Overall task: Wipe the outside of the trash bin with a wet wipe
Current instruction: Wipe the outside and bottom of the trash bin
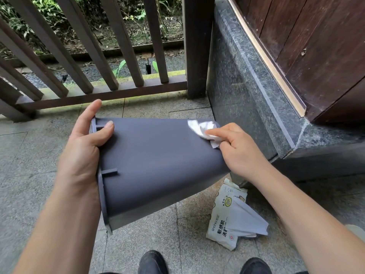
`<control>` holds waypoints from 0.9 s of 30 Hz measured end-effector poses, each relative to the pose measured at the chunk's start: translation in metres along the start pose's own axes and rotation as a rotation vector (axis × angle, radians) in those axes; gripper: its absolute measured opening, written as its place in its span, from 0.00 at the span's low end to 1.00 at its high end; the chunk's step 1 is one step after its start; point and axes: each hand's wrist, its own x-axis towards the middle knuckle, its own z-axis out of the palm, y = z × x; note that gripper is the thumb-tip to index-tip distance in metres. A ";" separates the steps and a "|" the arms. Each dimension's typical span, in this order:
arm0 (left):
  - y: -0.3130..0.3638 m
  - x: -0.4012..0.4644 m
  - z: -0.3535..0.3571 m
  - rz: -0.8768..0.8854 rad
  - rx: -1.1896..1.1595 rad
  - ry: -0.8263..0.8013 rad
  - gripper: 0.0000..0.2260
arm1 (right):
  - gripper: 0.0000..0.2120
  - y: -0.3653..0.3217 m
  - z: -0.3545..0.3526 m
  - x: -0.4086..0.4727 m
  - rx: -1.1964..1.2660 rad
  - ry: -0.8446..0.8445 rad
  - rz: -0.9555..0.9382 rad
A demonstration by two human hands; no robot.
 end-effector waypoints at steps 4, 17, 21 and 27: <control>0.002 0.001 -0.001 0.002 0.019 -0.023 0.22 | 0.23 0.005 -0.005 0.005 0.022 0.096 0.140; 0.002 0.000 -0.003 0.083 -0.026 -0.147 0.25 | 0.20 0.004 -0.021 0.003 0.186 0.196 0.284; -0.008 0.003 0.005 0.058 0.027 -0.165 0.27 | 0.20 0.012 -0.010 0.002 -0.086 0.074 0.226; -0.012 0.007 0.004 -0.095 0.044 -0.155 0.29 | 0.23 0.009 -0.005 -0.006 -0.349 -0.243 0.218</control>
